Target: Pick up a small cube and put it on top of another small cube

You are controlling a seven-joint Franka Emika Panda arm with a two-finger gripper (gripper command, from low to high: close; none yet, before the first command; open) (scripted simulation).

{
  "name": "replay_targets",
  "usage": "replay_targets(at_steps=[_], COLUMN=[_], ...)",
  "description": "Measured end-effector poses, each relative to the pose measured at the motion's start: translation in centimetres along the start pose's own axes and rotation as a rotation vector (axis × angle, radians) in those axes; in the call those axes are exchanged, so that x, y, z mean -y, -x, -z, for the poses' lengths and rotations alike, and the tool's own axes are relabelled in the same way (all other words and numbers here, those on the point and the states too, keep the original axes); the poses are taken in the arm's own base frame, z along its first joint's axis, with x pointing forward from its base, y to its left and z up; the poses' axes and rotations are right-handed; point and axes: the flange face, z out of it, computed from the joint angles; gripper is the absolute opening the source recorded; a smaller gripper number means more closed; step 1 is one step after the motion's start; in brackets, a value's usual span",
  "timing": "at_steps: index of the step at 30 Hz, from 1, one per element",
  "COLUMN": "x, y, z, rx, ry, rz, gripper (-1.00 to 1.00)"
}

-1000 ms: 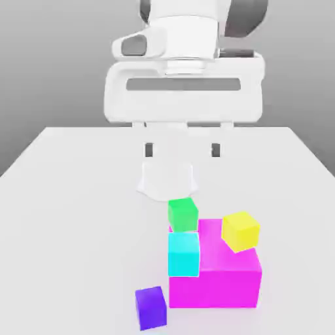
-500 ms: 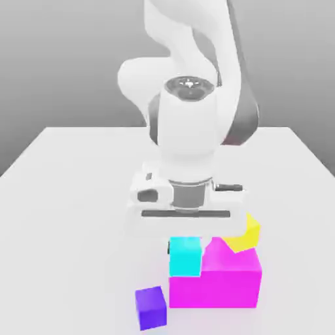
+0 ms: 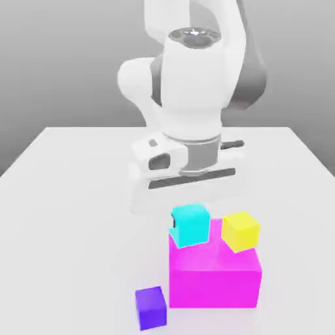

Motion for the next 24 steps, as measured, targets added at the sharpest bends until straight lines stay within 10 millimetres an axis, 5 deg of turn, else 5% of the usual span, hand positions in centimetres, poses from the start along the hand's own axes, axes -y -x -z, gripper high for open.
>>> replay_targets(at_steps=[24], x=[2.2], y=[0.7], z=[0.6], rx=[-0.01], ry=[0.002], rz=[1.197], gripper=[-1.0])
